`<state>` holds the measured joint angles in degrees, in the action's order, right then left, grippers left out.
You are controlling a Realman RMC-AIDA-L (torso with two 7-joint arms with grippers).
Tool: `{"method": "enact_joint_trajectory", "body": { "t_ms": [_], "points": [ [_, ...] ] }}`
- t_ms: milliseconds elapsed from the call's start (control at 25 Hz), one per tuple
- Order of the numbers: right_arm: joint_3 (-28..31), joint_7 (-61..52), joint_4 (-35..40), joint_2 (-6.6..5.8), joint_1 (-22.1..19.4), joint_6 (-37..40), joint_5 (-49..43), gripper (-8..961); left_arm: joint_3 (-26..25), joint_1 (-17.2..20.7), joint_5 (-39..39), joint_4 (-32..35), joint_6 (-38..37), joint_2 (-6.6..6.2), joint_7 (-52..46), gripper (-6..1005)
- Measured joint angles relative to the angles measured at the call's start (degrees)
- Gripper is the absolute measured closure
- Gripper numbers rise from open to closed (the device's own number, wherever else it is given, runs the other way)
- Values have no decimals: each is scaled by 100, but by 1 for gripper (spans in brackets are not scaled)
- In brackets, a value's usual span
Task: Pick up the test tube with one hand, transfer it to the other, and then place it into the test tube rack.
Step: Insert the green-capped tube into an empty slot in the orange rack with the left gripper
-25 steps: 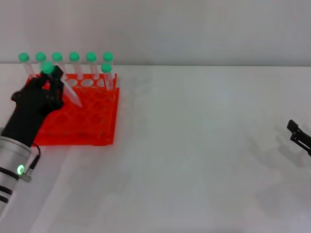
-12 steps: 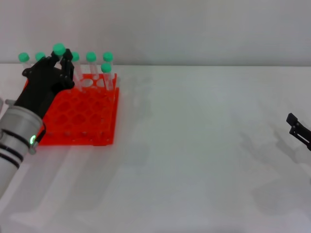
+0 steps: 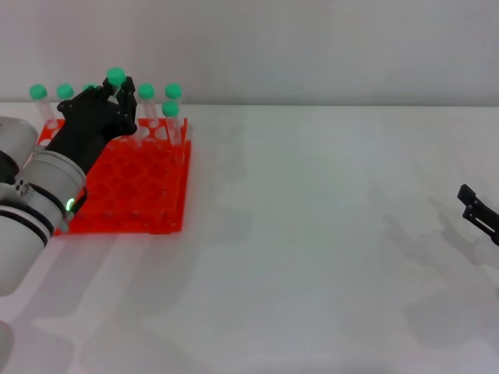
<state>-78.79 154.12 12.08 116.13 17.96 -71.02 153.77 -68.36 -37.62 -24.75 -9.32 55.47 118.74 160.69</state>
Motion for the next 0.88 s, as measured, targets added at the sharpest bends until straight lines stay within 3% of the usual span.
{"method": "enact_joint_trajectory", "body": {
  "t_ms": [880],
  "points": [
    [12,12,-136,0,-13,-41,-5,79,3,-392,193,9,-633,-52,118,792]
  ]
}}
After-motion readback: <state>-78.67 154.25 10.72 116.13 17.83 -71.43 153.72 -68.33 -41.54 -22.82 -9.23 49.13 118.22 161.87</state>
